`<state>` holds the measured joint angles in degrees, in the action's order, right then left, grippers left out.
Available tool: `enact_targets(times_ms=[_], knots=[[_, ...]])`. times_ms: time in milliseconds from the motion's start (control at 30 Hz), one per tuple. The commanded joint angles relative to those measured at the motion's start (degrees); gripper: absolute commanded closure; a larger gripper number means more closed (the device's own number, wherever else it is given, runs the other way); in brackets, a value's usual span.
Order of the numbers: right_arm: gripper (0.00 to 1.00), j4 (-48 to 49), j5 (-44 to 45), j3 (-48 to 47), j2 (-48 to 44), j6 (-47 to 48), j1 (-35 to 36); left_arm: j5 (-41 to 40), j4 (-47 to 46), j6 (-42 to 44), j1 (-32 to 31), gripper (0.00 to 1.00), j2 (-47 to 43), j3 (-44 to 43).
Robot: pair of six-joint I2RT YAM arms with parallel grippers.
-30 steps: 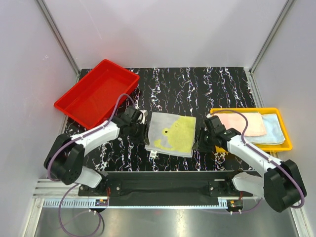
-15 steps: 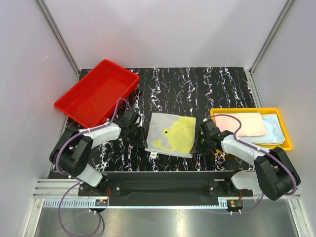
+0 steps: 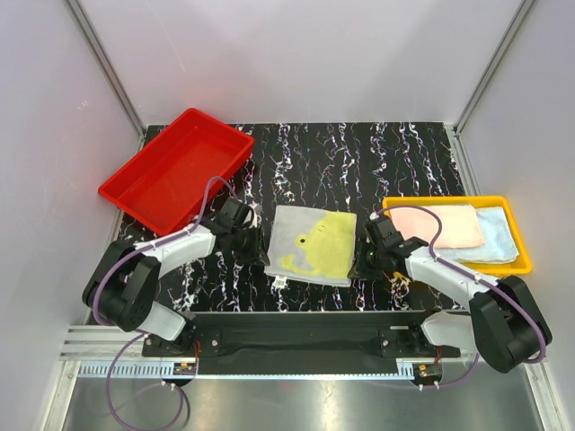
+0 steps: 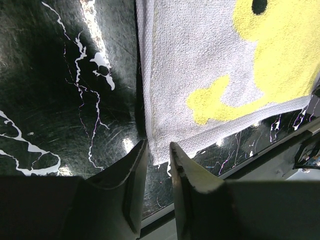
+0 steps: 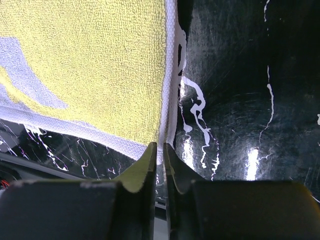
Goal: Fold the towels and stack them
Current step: Fold the towel
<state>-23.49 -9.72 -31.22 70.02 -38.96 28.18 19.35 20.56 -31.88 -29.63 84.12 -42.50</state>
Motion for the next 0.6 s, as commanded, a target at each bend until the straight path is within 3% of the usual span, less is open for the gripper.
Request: enact_targets(times_ms=[0, 167, 367, 567], knots=[[0.84, -0.6, 0.66, -1.65, -1.29, 0.2, 0.56, 1.65, -1.31, -0.38, -0.26, 0.7, -0.27, -0.04], [0.91, 0.37, 0.14, -0.95, -1.02, -0.41, 0.56, 2.35, -2.54, -0.55, -0.34, 0.69, 0.96, 0.84], [0.77, 1.25, -0.39, -0.16, -0.76, -2.25, 0.82, 2.35, -3.59, -0.73, -0.61, 0.7, 2.1, 0.93], [0.75, 1.51, 0.22, 0.55, -0.23, -2.79, 1.26, 2.53, -4.03, -0.82, -0.61, 0.8, 3.51, 0.84]])
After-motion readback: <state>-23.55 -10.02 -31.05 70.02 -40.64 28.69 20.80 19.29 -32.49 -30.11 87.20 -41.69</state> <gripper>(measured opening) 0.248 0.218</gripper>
